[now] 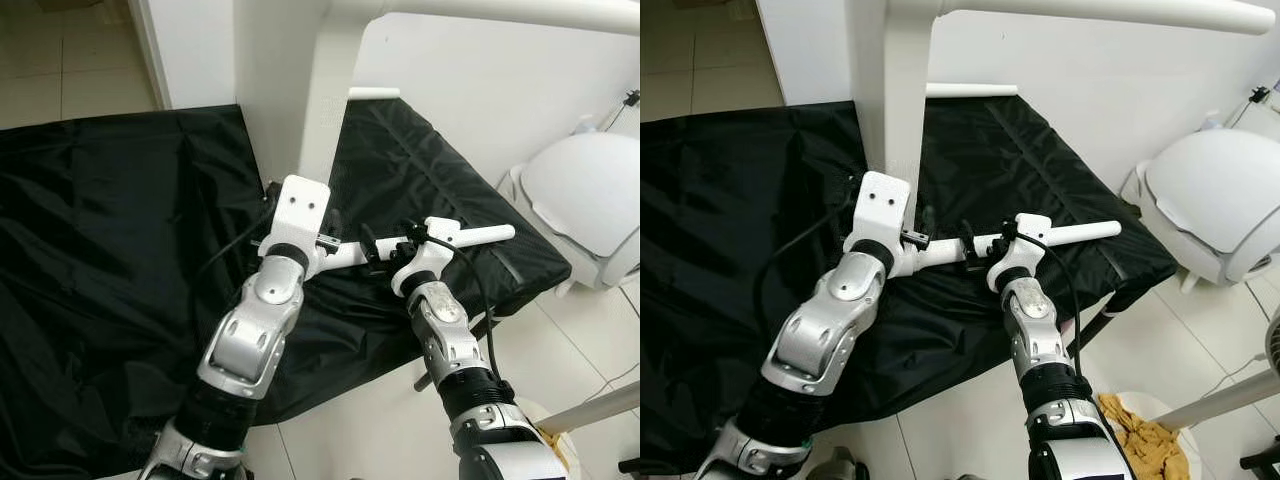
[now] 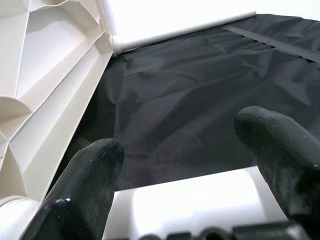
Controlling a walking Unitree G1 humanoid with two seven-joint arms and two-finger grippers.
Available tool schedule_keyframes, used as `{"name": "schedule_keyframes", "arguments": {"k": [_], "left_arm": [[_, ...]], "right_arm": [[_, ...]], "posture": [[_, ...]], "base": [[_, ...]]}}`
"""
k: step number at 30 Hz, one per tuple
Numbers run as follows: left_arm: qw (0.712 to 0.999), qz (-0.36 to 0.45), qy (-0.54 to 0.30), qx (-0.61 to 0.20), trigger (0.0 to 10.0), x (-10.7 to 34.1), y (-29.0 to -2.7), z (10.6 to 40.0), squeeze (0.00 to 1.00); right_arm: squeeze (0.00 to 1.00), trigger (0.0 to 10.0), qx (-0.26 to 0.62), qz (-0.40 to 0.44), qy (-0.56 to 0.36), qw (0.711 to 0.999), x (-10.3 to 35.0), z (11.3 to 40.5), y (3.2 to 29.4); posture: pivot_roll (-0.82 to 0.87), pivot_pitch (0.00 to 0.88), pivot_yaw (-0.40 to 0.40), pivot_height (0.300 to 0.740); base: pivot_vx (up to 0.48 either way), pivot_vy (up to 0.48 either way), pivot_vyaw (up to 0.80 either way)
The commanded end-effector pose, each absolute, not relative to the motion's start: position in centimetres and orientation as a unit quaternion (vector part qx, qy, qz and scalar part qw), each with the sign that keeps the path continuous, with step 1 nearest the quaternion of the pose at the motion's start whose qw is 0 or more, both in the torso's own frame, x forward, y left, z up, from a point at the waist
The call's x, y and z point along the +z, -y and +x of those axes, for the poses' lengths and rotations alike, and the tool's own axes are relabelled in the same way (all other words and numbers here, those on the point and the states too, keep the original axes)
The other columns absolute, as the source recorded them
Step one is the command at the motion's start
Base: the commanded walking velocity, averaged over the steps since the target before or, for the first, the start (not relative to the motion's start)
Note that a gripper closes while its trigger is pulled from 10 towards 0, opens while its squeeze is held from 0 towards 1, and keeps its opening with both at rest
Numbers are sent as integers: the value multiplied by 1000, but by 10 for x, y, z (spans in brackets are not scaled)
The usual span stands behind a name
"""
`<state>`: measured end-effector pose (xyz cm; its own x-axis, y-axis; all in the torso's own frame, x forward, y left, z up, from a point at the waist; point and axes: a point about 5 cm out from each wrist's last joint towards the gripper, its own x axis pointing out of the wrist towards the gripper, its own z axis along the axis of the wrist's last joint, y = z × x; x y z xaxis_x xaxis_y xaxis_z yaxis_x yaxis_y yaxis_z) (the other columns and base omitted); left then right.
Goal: Building children table
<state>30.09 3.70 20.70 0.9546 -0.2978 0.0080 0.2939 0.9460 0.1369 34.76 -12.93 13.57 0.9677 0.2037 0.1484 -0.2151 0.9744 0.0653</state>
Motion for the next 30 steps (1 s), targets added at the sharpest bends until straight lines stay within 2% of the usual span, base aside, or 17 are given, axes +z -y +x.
{"name": "schedule_keyframes", "arguments": {"k": [1,15,16,20,24,30], "left_arm": [[985,69,14,-156,10000,207,-31,301,1000],[992,66,-14,-107,10000,212,-35,315,1000],[991,113,-10,-65,10000,216,-35,320,0],[990,137,-10,-38,10000,217,-34,322,0],[994,99,-29,-25,10000,218,-31,325,0],[994,96,-45,14,10000,219,-35,329,0]], "right_arm": [[0,10000,101,40,65,992,133,346,132],[0,10000,93,40,64,993,134,345,135],[0,10000,92,41,64,993,134,346,136],[0,10000,91,41,65,993,135,346,136],[0,10000,91,43,64,993,135,346,135],[0,10000,94,43,64,993,136,346,133]], "posture": [[8,99,-49,740],[3,110,-50,740],[3,110,-49,740],[3,112,-48,740],[4,116,-50,740],[2,116,-50,740]], "base": [[0,0,0],[0,0,0],[0,0,0],[0,0,0],[0,0,0],[0,0,0]]}}
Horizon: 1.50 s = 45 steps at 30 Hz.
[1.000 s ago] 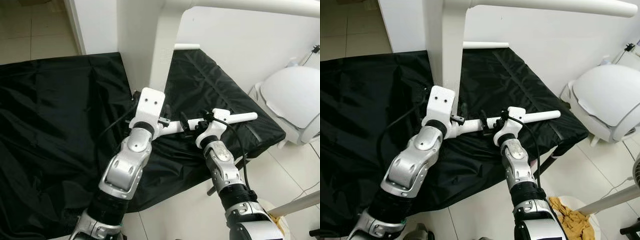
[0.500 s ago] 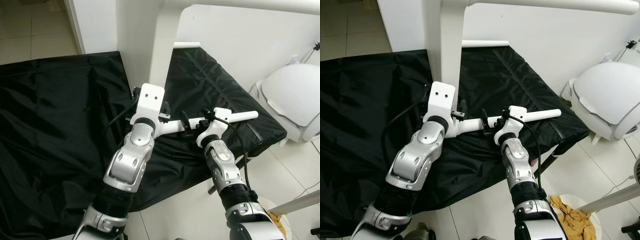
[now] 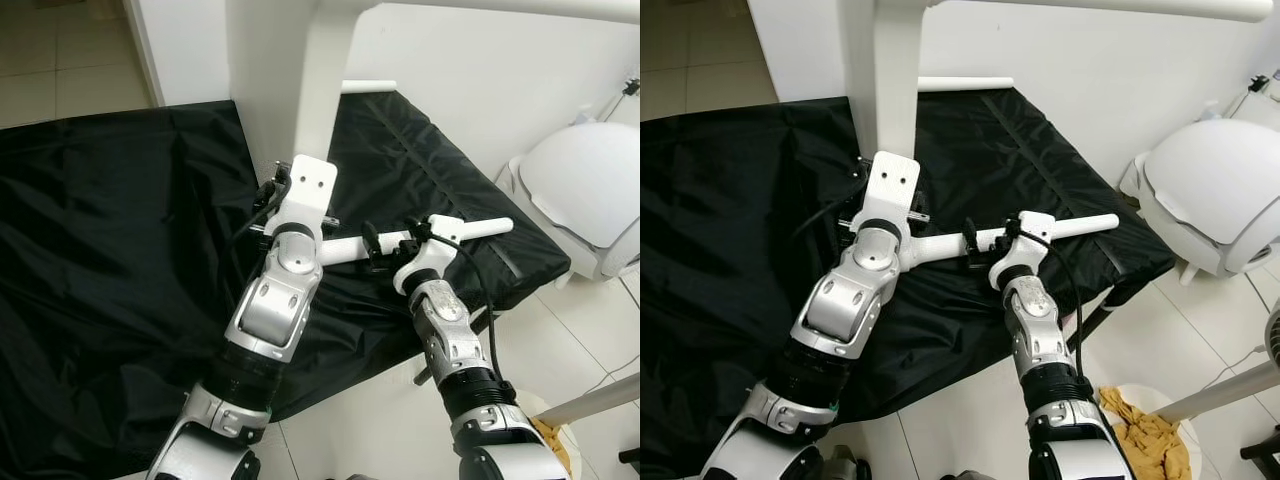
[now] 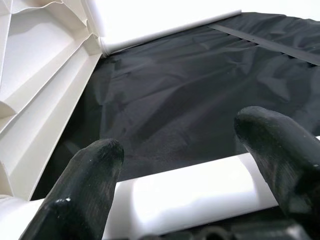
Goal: Building children table
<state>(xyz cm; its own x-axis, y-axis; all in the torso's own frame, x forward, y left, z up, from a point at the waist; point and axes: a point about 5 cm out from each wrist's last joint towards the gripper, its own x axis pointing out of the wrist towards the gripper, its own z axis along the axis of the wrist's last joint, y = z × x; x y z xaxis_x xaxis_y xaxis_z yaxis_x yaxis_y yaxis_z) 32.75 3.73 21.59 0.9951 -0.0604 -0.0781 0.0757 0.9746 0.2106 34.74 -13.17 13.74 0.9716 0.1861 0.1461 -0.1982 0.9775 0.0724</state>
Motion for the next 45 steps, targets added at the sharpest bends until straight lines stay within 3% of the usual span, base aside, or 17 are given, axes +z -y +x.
{"name": "schedule_keyframes", "arguments": {"k": [1,6,7,8,9,11,14,15,19,21,25,26,27,28,31,32,45], "left_arm": [[994,73,-56,53,10000,218,-44,333,0],[992,61,-61,95,10000,218,-53,333,0],[989,66,-55,124,6078,220,-57,332,0],[989,66,-55,124,6078,220,-57,332,0],[984,62,-56,158,4510,221,-62,330,0],[982,58,-57,172,3294,221,-63,330,0],[981,58,-56,174,3294,222,-63,330,0],[981,61,-52,178,1216,223,-64,329,0],[981,61,-48,176,1451,225,-64,329,0],[981,66,-37,177,3529,229,-65,328,0],[978,82,-29,190,2667,231,-70,326,0],[977,81,-29,193,4078,231,-73,325,0],[977,81,-29,193,4078,231,-73,325,0],[975,86,-32,202,6431,231,-77,324,0],[967,101,-29,231,5882,233,-87,323,0],[968,99,-34,230,10000,232,-91,323,0],[928,121,-31,351,10000,238,-130,306,0]], "right_arm": [[0,10000,94,43,64,993,136,346,133],[0,10000,93,43,63,993,135,346,133],[0,10000,93,43,63,993,135,346,134],[0,10000,93,43,63,993,135,346,134],[0,10000,92,43,63,993,135,345,134],[0,10000,92,43,62,993,135,345,134],[0,10000,92,43,62,993,135,346,134],[0,10000,93,43,62,993,135,346,134],[0,10000,94,42,62,993,135,346,134],[0,10000,96,41,59,993,133,345,134],[0,10000,98,40,57,993,132,345,134],[0,10000,99,40,57,993,132,345,135],[0,10000,99,40,57,993,132,345,135],[0,10000,100,40,57,993,132,345,134],[0,10000,103,40,57,992,132,345,134],[0,10000,104,40,57,992,132,345,134],[0,10000,110,36,56,992,134,347,134]], "posture": [[0,116,-49,740],[-1,115,-49,740],[-1,115,-49,740],[-1,115,-49,740],[0,114,-49,740],[1,114,-50,740],[1,115,-50,740],[3,113,-50,740],[5,113,-51,740],[6,111,-52,740],[6,112,-51,740],[6,113,-51,740],[6,113,-51,740],[7,112,-51,740],[7,113,-51,740],[9,113,-55,740],[15,120,-67,740]], "base": [[0,0,0],[0,0,0],[0,0,0],[0,0,0],[0,0,0],[0,0,0],[0,0,0],[0,0,0],[0,0,0],[0,0,0],[0,0,0],[0,0,0],[0,0,0],[0,0,0],[0,0,0],[0,0,0],[0,0,0]]}}
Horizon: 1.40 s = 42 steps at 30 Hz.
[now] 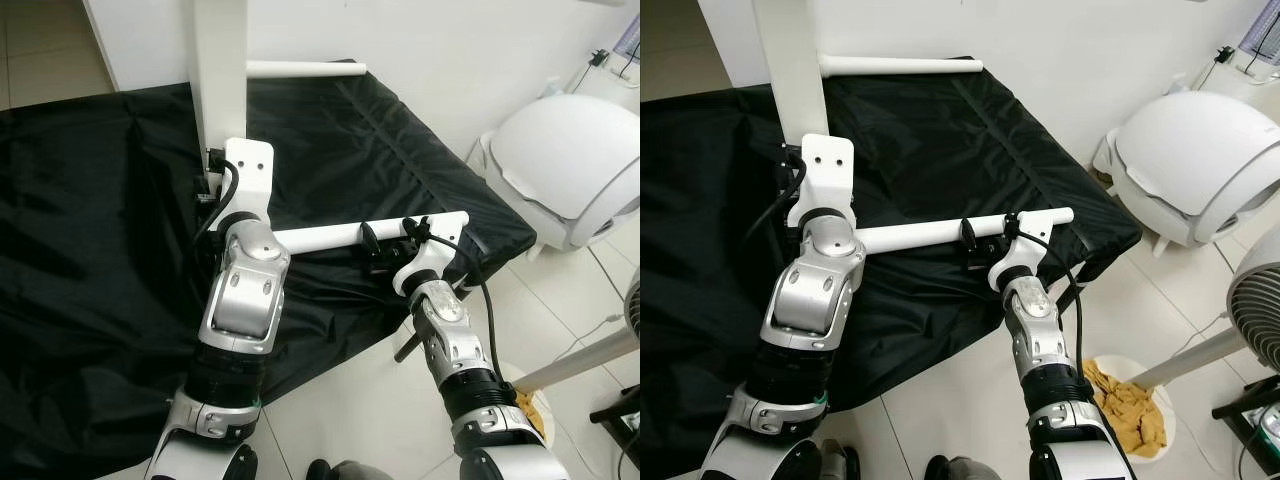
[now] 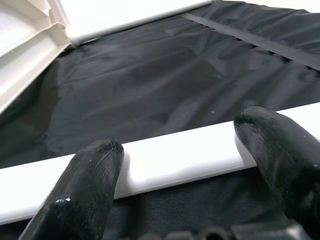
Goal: Building children table
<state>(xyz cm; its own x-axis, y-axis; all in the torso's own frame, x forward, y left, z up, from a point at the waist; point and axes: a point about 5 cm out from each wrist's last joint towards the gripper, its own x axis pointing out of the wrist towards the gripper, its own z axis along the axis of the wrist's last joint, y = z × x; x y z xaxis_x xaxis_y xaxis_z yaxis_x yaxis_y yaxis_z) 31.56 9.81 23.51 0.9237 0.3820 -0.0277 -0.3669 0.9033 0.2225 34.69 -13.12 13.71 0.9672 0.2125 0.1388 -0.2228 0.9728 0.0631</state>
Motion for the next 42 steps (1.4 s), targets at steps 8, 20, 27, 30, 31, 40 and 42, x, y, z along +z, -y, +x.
{"name": "schedule_keyframes", "arguments": {"k": [8,20,27,30,31,40,42], "left_arm": [[910,94,-16,404,10000,245,-152,295,0],[886,61,25,458,10000,260,-170,280,0],[872,46,24,487,10000,259,-180,272,0],[884,53,47,462,10000,262,-176,273,0],[889,55,55,451,10000,263,-173,274,63],[918,25,63,391,10000,261,-163,277,933],[929,16,64,364,10000,259,-161,279,0]], "right_arm": [[0,10000,112,34,54,992,134,348,135],[0,10000,115,31,53,992,135,349,137],[0,10000,117,28,50,991,134,349,138],[0,10000,119,28,49,991,134,350,137],[0,10000,119,28,49,991,134,350,137],[0,10000,119,25,48,991,133,349,139],[0,10000,118,25,48,992,133,348,140]], "posture": [[21,125,-75,740],[20,133,-86,740],[26,140,-95,740],[25,142,-98,740],[25,142,-98,740],[19,144,-94,740],[16,144,-93,740]], "base": [[0,0,0],[0,0,0],[0,0,0],[0,0,0],[0,0,0],[0,0,0],[0,0,0]]}}
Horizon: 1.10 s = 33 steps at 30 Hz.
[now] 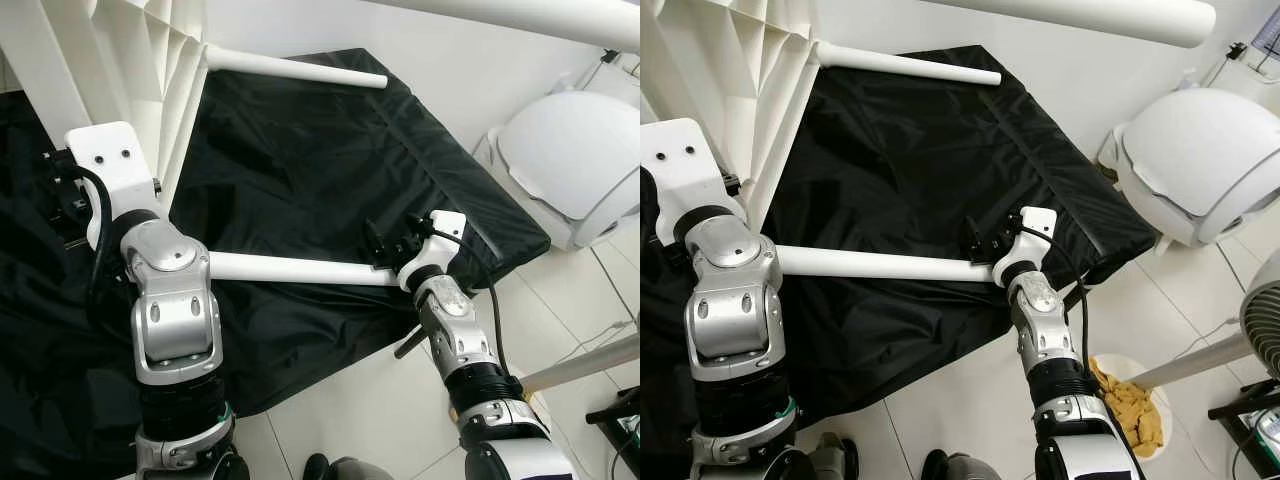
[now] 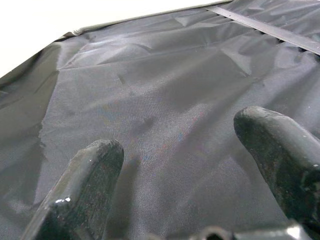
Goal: Building children table
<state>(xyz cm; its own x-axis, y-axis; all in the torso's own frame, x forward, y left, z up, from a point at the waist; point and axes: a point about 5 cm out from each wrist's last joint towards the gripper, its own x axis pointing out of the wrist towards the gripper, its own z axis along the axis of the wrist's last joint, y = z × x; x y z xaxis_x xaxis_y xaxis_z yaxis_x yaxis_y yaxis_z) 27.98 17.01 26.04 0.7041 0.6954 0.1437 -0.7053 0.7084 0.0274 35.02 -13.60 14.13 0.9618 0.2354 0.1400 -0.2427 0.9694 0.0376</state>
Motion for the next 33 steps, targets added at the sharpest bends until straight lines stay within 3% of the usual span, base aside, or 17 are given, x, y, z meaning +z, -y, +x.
{"name": "schedule_keyframes", "arguments": {"k": [1,4,5,6,7,18,23,26,27,28,29,30,33], "left_arm": [[929,16,64,364,10000,259,-161,279,0],[935,19,62,347,10000,258,-160,280,0],[940,21,67,334,10000,257,-159,281,471],[940,21,67,334,10000,257,-159,281,471],[943,16,70,326,10000,256,-159,281,1000],[968,-8,94,231,10000,249,-159,280,1000],[969,4,94,230,10000,247,-161,279,1000],[960,56,98,255,10000,245,-169,276,1000],[957,72,96,266,10000,243,-174,276,769],[956,78,99,266,10000,242,-176,276,761],[954,85,103,270,10000,241,-179,275,451],[953,85,104,271,10000,240,-182,275,0],[953,85,104,271,10000,240,-183,275,0]], "right_arm": [[0,10000,118,25,48,992,133,348,140],[0,10000,117,24,48,992,133,348,140],[0,10000,117,24,48,992,133,348,140],[0,10000,117,24,48,992,133,348,140],[0,10000,117,24,48,992,132,348,140],[0,10000,122,25,49,991,133,348,137],[0,10000,123,25,49,991,133,349,137],[0,10000,125,26,49,991,133,349,135],[0,10000,126,26,49,990,133,349,135],[0,10000,128,27,49,990,133,349,134],[0,10000,129,26,49,990,132,348,133],[0,10000,131,26,48,990,132,348,133],[0,10000,132,26,47,990,132,348,132]], "posture": [[16,144,-93,740],[16,141,-92,740],[17,140,-91,740],[17,140,-91,740],[18,137,-92,740],[24,125,-93,740],[25,121,-93,740],[28,117,-94,740],[30,113,-95,740],[31,111,-97,740],[31,111,-97,740],[33,109,-98,740],[33,109,-99,740]], "base": [[0,0,0],[0,0,0],[0,0,0],[0,0,0],[0,0,0],[0,0,0],[0,0,0],[0,0,0],[0,0,0],[0,0,0],[0,0,0],[0,0,0],[0,0,0]]}}
